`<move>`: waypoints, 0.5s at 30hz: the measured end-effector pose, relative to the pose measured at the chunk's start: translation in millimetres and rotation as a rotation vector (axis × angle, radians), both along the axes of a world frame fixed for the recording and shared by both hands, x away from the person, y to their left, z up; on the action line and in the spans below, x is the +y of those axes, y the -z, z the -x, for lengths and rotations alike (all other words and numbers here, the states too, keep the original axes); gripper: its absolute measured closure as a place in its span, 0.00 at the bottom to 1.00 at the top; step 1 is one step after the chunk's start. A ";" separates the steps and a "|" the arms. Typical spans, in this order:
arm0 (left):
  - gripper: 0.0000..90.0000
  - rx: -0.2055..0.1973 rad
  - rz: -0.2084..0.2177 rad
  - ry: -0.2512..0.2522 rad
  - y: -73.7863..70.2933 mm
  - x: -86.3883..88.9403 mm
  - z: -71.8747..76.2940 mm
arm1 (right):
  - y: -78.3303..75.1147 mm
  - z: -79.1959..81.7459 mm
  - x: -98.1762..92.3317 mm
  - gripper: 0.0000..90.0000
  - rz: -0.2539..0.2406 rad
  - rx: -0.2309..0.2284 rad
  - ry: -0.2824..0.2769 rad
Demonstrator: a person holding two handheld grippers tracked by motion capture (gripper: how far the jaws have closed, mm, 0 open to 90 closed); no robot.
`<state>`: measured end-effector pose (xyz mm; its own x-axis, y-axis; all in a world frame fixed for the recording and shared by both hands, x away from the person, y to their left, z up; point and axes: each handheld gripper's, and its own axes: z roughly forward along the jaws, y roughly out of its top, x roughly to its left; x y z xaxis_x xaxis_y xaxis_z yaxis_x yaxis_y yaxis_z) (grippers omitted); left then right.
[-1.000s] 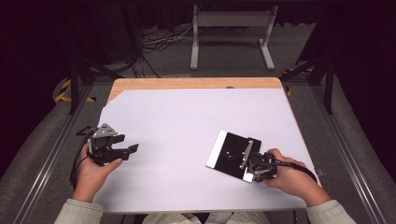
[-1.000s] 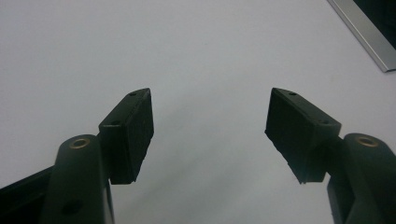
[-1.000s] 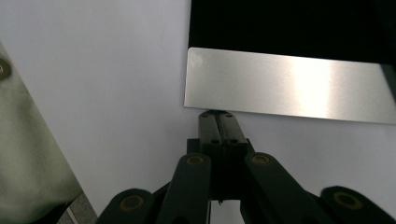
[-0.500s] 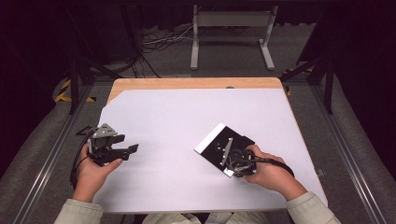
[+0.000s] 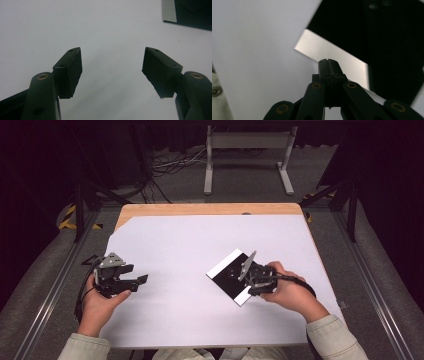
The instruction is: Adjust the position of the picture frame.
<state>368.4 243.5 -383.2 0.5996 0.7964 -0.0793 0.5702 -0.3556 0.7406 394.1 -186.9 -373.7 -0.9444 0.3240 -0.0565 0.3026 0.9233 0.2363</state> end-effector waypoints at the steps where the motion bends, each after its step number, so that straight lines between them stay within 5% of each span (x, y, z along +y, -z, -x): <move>1: 0.37 -0.002 -0.004 0.003 0.2 0.2 -0.4 | -3.2 -3.2 -4.3 1.00 -0.013 -0.014 0.022; 9: 0.37 0.003 -0.006 -0.004 1.9 -0.6 -0.5 | -17.7 -27.1 -37.8 1.00 -0.155 -0.150 0.168; 15: 0.36 0.003 -0.006 -0.003 1.9 -0.1 -0.6 | -8.7 -40.4 -60.4 1.00 -0.226 -0.205 0.298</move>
<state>369.0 243.4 -385.2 0.5973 0.7983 -0.0766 0.5735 -0.3584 0.7366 434.5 -247.4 -365.0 -0.7841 0.6069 -0.1297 0.4739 0.7205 0.5063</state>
